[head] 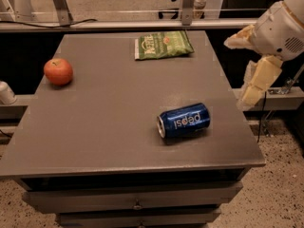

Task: Knock pepsi can over

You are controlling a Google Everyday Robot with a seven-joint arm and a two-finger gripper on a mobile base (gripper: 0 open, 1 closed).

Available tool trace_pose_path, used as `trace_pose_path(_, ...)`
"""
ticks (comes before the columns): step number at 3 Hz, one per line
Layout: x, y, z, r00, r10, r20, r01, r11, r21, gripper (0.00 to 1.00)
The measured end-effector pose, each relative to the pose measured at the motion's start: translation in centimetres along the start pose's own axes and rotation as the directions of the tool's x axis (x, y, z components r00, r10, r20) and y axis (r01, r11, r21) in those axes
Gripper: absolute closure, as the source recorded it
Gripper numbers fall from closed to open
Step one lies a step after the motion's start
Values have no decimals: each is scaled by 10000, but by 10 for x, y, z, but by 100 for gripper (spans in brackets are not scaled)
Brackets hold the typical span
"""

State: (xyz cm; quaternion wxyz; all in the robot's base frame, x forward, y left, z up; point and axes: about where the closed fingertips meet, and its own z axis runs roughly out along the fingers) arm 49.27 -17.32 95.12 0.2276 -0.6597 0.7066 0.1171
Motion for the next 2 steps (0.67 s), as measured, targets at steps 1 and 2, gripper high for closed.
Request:
trace_pose_path(1,14,15,-29,9944,422,968,-418,9991,-63,0)
trace_pose_path(2,9,15,-31,9923,416,1169,-418,9991,-13,0)
